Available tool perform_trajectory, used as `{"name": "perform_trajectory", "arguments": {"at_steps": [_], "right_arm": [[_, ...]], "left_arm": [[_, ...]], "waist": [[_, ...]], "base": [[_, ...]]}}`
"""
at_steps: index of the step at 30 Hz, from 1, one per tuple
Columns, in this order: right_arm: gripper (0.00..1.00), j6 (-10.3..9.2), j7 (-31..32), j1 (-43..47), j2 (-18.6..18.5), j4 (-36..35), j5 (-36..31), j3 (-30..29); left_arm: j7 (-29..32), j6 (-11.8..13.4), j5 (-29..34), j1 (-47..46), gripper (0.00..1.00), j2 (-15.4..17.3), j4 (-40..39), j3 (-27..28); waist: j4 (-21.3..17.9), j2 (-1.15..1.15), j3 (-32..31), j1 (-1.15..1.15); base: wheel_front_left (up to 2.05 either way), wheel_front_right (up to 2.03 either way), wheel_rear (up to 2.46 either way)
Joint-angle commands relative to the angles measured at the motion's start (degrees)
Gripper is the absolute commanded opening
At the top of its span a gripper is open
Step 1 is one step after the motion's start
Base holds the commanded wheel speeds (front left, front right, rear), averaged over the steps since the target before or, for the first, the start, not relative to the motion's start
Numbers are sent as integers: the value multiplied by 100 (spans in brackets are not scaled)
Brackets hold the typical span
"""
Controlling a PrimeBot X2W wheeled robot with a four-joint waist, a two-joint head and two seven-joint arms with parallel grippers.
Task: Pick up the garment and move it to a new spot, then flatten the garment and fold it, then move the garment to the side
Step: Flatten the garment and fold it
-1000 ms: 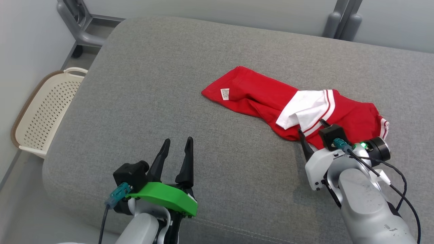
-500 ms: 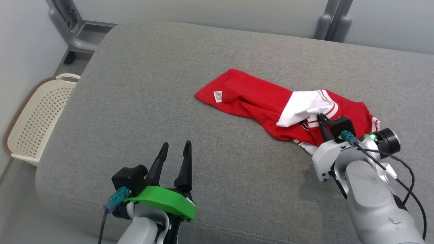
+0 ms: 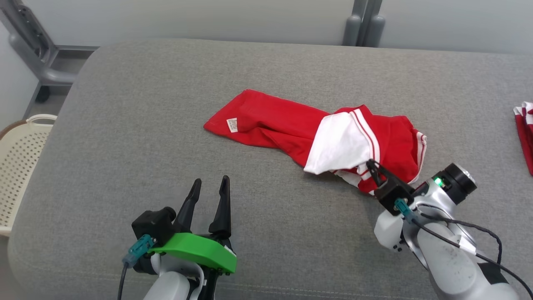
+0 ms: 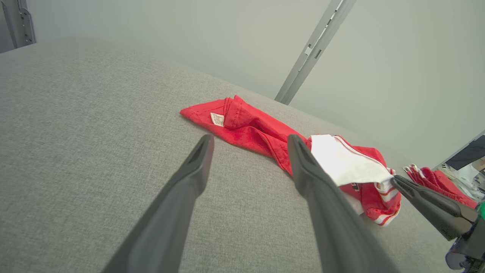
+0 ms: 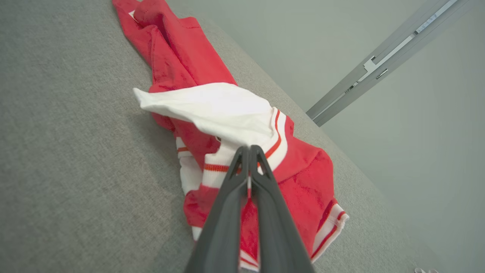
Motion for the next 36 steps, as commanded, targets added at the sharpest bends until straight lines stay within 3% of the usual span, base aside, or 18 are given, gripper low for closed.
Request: {"name": "perform_trajectory", "arguments": {"at_steps": [1,10,18,25,32,33,35,36], "right_arm": [[0,-8,-23,192,-124,-137,158,170],[0,-9,412,1002,-980,-1088,1129,1132],[0,-9,910,1118,-1685,-1516,1675,1378],[0,-9,1022,885,-2041,-1209,2079,1598],[0,-9,785,534,-1975,-658,2264,1599],[4,-9,739,492,-1936,-578,2302,1612],[82,-9,603,377,-1897,-344,2311,1682],[100,-9,544,346,-1880,-285,2332,1681]], "left_arm": [[-17,35,55,69,100,43,-41,25],[-17,51,77,88,100,67,-119,112],[-17,24,78,-5,100,60,-111,120],[-17,-12,39,-96,100,48,-18,121],[-17,-4,8,-133,100,89,33,202],[-17,0,9,-134,100,89,48,208],[-16,-6,-16,-152,100,92,109,220],[-16,-5,-18,-167,100,101,131,230]], "waist": [[-219,0,-13,0],[-705,0,22,0],[-866,0,100,0],[-835,0,185,0],[-873,0,253,0],[-890,0,260,0],[-944,0,279,0],[-969,0,284,0]], "base": [[0,0,0],[0,0,0],[0,0,0],[0,0,0],[0,0,0],[0,0,0],[0,0,0],[0,0,0]]}}
